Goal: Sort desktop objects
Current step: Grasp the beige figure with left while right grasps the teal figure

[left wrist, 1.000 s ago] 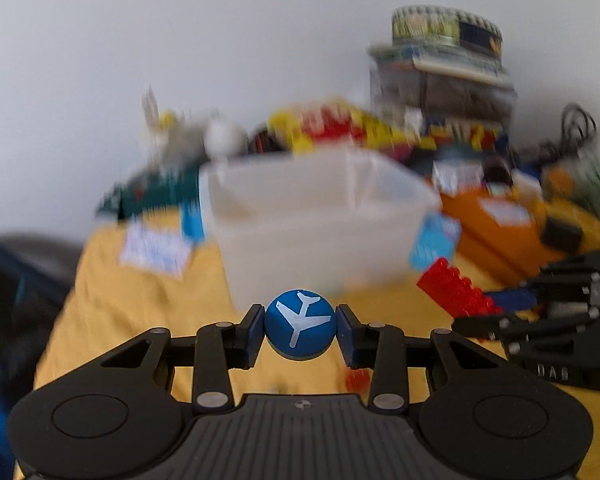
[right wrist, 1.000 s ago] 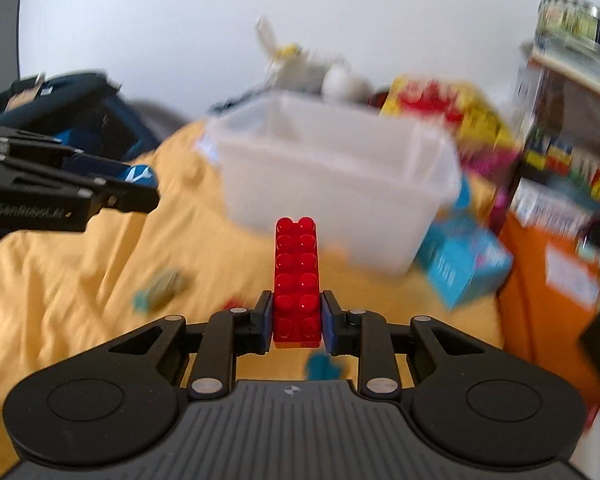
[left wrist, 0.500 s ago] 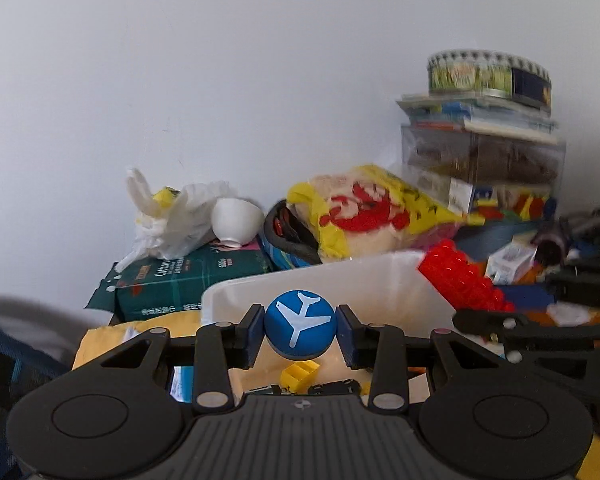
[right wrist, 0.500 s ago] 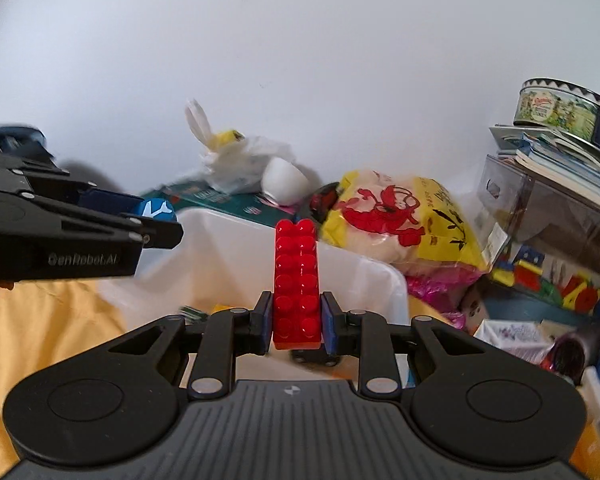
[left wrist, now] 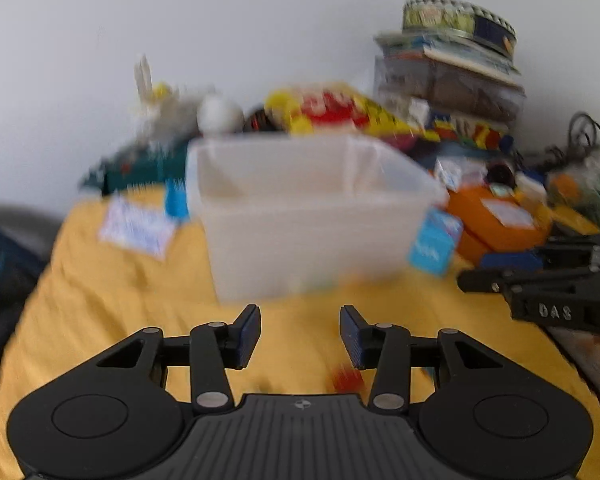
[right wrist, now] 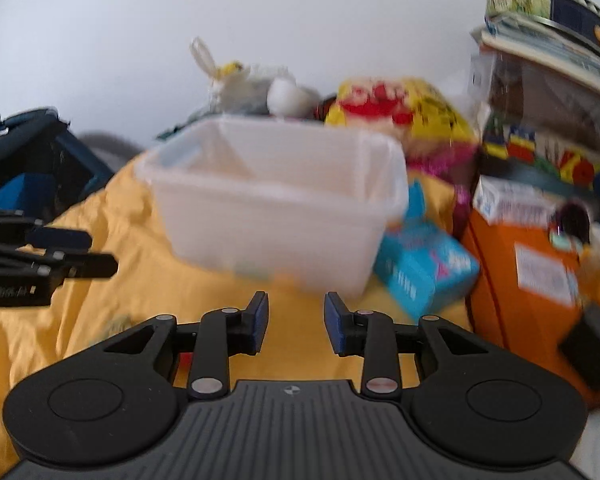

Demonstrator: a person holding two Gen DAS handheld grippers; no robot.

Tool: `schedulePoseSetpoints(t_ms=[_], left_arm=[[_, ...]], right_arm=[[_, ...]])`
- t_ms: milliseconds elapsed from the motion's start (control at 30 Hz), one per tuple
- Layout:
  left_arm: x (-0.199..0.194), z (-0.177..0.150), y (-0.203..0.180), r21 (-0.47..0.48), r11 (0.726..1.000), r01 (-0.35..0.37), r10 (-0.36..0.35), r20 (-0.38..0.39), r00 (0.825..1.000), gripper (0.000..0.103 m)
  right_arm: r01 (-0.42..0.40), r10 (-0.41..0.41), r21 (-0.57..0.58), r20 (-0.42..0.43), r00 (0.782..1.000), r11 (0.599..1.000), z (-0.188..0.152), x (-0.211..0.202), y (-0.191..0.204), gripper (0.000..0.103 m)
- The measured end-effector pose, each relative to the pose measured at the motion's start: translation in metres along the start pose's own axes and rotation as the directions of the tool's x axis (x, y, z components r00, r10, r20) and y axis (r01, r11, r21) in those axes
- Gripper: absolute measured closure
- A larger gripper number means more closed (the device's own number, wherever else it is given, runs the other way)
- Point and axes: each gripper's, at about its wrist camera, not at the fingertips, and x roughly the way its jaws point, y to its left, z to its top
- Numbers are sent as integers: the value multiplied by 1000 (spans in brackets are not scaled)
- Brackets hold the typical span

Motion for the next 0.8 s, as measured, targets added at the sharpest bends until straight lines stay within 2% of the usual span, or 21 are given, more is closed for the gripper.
schedulePoseSetpoints(t_ms=[200, 333, 500, 567, 733, 767, 800], left_arm=[[-4, -54, -12, -44, 999, 25, -31, -136, 990, 55], [-12, -76, -20, -1, 1000, 15, -15, -179, 984, 55], [-20, -81, -18, -7, 1000, -3, 1, -187, 982, 55], [-22, -80, -16, -15, 1000, -16, 12, -184, 983, 55], [-24, -73, -6, -54, 997, -53, 43, -169, 985, 55], [-23, -71, -4, -59, 996, -60, 50, -164, 985, 55], [-21, -67, -2, -63, 996, -66, 56, -156, 986, 55]], right_arm=[[-17, 12, -50, -114, 993, 999, -42, 1, 17, 71], [-1, -18, -135, -141, 990, 991, -61, 3, 31, 71], [30, -58, -180, -149, 987, 983, -60, 17, 35, 71], [38, -63, -145, -174, 983, 989, -58, 28, 30, 71], [33, -25, 31, -216, 976, 999, -53, 48, 12, 66], [20, -9, 43, -236, 972, 999, -54, 51, 11, 72], [4, 6, 38, -257, 966, 999, -56, 53, 13, 74]])
